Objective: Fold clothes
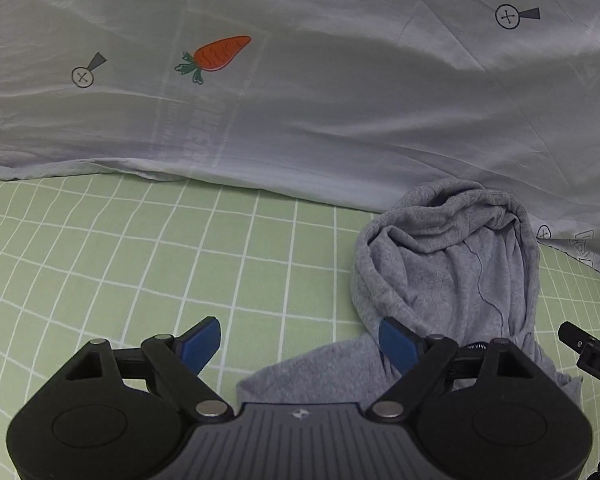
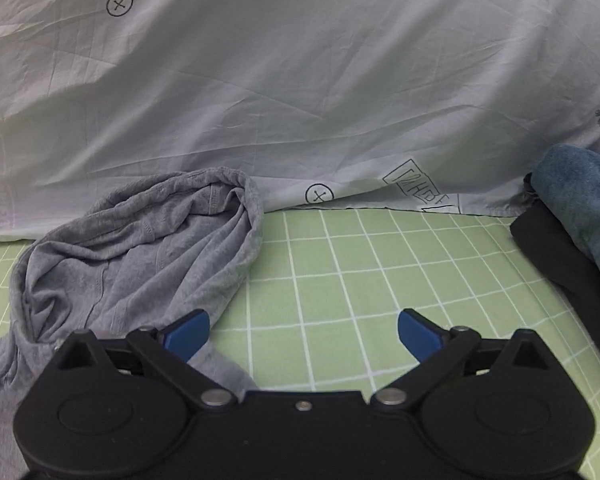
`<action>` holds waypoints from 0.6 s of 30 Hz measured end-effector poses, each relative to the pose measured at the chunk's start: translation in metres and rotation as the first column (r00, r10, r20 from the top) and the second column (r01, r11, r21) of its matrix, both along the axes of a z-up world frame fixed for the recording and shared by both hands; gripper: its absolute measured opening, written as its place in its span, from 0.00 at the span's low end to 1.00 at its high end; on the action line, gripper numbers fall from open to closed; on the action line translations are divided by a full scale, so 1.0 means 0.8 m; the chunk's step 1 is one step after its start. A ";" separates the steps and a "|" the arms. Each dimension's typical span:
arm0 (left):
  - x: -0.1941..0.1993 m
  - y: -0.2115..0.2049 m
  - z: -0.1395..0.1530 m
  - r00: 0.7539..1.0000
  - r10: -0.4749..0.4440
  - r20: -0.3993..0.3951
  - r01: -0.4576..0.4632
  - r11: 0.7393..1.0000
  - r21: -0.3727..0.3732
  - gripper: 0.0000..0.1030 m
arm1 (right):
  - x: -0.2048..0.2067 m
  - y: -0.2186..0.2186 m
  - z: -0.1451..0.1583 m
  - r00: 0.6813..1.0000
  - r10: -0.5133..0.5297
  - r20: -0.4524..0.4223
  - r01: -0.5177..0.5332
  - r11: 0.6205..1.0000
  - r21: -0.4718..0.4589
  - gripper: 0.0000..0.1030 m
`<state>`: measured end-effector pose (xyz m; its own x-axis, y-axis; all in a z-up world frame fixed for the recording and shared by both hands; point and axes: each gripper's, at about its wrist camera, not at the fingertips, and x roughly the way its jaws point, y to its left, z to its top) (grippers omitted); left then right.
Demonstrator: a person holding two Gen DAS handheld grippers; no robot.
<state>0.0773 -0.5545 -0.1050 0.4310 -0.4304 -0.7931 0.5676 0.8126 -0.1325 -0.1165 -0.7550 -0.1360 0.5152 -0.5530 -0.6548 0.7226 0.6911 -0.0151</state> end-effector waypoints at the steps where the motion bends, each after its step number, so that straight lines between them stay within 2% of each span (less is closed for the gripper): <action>1: 0.008 -0.014 -0.006 1.000 -0.008 0.000 0.008 1.000 -0.004 0.84 | 0.011 -0.011 -0.006 1.000 0.001 -0.001 -0.001 1.000 0.013 0.99; 6: 0.040 -0.069 -0.030 0.999 -0.046 -0.012 0.045 0.999 -0.024 0.84 | 0.050 -0.048 -0.029 0.999 0.025 -0.021 -0.023 0.998 0.058 0.99; 9: 0.049 -0.099 -0.041 0.995 -0.091 0.035 0.090 0.995 0.039 0.84 | 0.064 -0.065 -0.036 0.999 0.043 -0.005 -0.043 0.996 0.077 1.00; 11: 0.053 -0.111 -0.044 0.993 -0.091 0.077 0.085 0.994 0.074 0.84 | 0.071 -0.073 -0.037 0.999 0.038 0.003 -0.038 0.996 0.084 1.00; 15: 0.065 -0.111 -0.040 0.994 -0.039 0.102 0.034 0.999 0.042 0.84 | 0.083 -0.082 -0.034 0.999 0.032 -0.003 -0.032 0.997 0.073 1.00; 18: 0.080 -0.103 -0.038 0.992 0.034 0.124 -0.040 0.998 0.051 0.85 | 0.091 -0.085 -0.032 0.997 -0.012 -0.082 0.012 1.000 -0.001 0.99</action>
